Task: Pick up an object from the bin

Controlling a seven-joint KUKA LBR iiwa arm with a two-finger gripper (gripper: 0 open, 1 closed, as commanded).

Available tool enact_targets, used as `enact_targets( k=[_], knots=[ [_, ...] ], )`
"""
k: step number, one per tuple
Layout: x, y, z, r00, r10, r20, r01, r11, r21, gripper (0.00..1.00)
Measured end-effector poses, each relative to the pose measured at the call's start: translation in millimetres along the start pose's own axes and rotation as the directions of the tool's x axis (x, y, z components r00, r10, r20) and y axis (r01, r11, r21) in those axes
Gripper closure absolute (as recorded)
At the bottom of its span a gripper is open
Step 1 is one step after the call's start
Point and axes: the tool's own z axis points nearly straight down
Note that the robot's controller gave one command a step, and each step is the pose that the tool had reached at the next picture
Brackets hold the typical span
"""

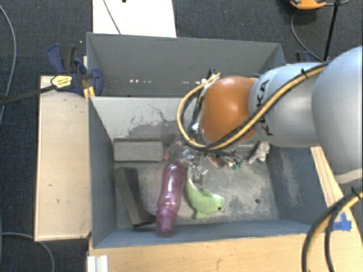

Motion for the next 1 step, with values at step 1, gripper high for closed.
enact_targets(
  k=[1],
  knots=[
    [-1.9,-0.6,-42.9,1.0,-0.031,-0.001,0.031,1.0,-0.002,1.0]
  ],
)
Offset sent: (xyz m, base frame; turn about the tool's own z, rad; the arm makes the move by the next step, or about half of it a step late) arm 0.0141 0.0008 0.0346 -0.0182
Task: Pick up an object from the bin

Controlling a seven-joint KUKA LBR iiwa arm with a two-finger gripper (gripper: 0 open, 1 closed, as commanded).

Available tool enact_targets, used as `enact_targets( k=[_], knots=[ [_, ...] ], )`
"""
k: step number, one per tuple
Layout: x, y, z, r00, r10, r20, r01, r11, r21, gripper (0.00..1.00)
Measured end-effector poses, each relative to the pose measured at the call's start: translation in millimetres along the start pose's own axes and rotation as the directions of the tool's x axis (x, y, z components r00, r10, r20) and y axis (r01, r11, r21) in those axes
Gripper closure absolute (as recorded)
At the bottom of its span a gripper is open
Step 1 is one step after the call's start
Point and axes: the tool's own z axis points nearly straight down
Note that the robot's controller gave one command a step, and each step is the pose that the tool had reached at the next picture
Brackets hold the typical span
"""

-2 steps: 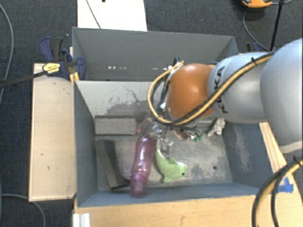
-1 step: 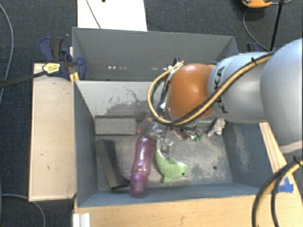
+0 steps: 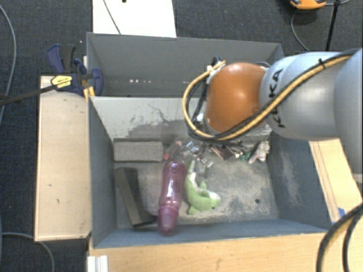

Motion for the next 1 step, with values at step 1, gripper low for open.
enact_targets(
  k=[1],
  knots=[
    [-3.7,-2.4,-33.7,1.0,-0.002,0.007,0.002,1.0,0.004,1.0]
  ],
)
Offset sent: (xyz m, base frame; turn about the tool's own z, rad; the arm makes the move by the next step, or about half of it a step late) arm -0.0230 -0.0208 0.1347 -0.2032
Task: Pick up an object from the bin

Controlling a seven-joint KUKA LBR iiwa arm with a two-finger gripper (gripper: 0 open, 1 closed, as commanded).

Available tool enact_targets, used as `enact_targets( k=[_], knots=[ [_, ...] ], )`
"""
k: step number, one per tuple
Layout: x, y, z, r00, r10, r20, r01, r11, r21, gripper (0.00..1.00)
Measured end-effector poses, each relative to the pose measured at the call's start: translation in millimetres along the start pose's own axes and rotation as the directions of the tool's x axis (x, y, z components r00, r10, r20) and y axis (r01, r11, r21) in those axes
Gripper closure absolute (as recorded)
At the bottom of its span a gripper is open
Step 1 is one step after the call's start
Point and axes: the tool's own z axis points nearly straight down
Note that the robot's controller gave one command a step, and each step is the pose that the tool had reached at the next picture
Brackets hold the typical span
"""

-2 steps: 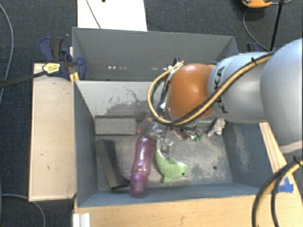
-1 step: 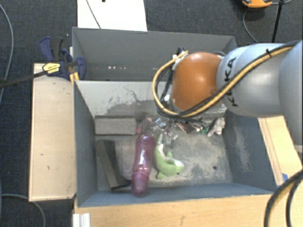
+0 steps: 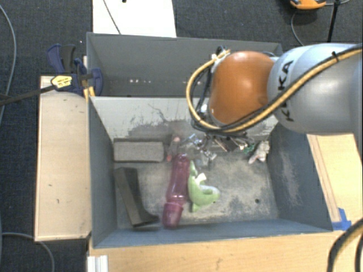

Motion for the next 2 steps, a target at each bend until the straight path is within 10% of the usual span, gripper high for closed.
enact_targets(
  k=[2],
  knots=[
    [17.6,-0.6,-89.9,0.99,-0.14,0.002,0.14,0.99,0.001,1.0]
  ],
)
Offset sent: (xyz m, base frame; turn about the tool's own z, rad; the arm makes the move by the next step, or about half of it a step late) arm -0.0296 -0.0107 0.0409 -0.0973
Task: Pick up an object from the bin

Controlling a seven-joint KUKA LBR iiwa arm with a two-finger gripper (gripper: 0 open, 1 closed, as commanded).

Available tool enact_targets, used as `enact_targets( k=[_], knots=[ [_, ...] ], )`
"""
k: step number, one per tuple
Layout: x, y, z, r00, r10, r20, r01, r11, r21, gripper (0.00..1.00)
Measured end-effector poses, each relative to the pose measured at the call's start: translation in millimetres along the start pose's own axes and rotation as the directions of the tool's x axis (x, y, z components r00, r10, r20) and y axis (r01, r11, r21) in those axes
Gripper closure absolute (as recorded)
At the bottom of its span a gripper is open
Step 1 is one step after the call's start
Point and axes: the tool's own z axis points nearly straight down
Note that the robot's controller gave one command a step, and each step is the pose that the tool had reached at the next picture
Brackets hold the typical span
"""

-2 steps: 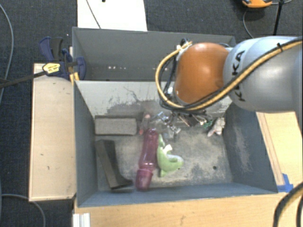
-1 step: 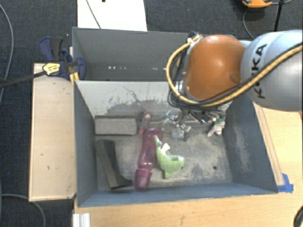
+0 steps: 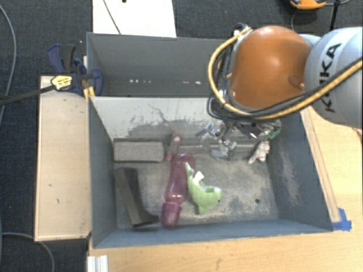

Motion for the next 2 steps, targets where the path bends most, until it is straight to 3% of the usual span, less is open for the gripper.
enact_targets(
  k=[2],
  knots=[
    [29.1,21.4,71.4,0.991,-0.133,0.002,0.133,0.991,0.0,1.0]
  ],
)
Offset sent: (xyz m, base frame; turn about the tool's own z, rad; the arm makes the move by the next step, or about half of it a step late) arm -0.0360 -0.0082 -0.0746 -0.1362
